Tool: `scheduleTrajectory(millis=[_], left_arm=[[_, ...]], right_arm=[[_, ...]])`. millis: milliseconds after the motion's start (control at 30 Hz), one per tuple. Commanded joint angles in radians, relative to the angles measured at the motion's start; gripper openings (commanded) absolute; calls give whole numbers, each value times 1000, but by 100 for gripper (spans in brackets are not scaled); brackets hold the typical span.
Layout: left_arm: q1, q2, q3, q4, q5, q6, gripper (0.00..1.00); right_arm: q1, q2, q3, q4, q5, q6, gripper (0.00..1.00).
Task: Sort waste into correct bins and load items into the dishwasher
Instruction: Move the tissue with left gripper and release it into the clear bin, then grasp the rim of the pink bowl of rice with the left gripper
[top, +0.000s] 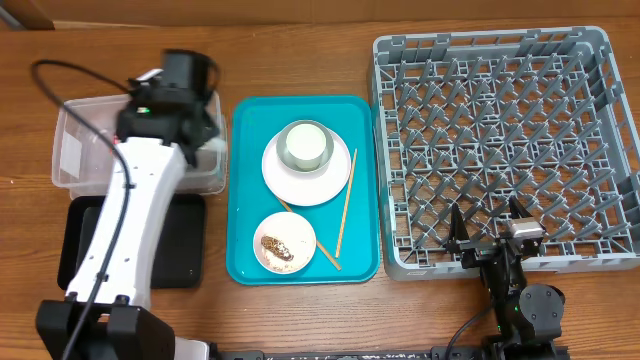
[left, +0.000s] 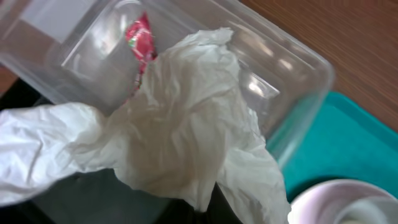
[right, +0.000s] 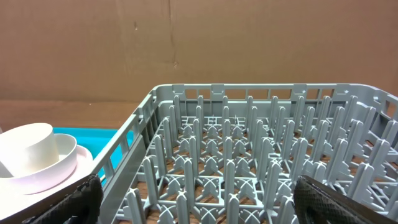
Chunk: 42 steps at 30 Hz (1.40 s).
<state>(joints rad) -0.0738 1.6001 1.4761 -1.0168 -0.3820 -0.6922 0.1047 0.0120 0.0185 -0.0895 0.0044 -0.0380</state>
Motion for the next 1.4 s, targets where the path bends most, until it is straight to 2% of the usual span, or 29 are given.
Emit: scheduleTrajectory(millis=[0, 233, 400, 433, 600, 700, 733, 833, 900, 1000, 1100, 1167, 1367], left_arm=[[66, 24, 14, 14, 15, 15, 4], [111, 136, 11, 75, 32, 26, 4], [117, 232, 11, 166, 33, 102, 4], [119, 240, 11, 177, 36, 120, 7], [121, 232, 22, 200, 36, 217, 57], [118, 219, 51, 183, 53, 270, 78], [116, 214, 61, 169, 69, 281, 79], [101, 182, 108, 72, 234, 344, 78], [78, 138, 115, 6, 437, 408, 72], [39, 85, 114, -105, 581, 460, 66], [-29, 61, 114, -228, 601, 465, 62], [-126, 61, 92, -303, 600, 496, 61], [-338, 61, -31, -300, 582, 460, 56]], right_arm=[[-3, -9, -11, 5, 1, -4, 100], [-3, -9, -11, 5, 2, -4, 100], [-3, -9, -11, 5, 2, -4, 100], [-3, -9, -11, 5, 2, -4, 100], [-3, -9, -11, 5, 2, -4, 100], [-3, -9, -11, 5, 2, -4, 100], [-3, -9, -11, 5, 2, -4, 100], [-3, -9, -11, 5, 2, -4, 100], [-3, -9, -11, 5, 2, -4, 100], [-3, -9, -11, 5, 2, -4, 100], [-3, -9, -11, 5, 2, -4, 100], [-3, -9, -11, 5, 2, -4, 100], [-3, -9, -11, 5, 2, -4, 100]])
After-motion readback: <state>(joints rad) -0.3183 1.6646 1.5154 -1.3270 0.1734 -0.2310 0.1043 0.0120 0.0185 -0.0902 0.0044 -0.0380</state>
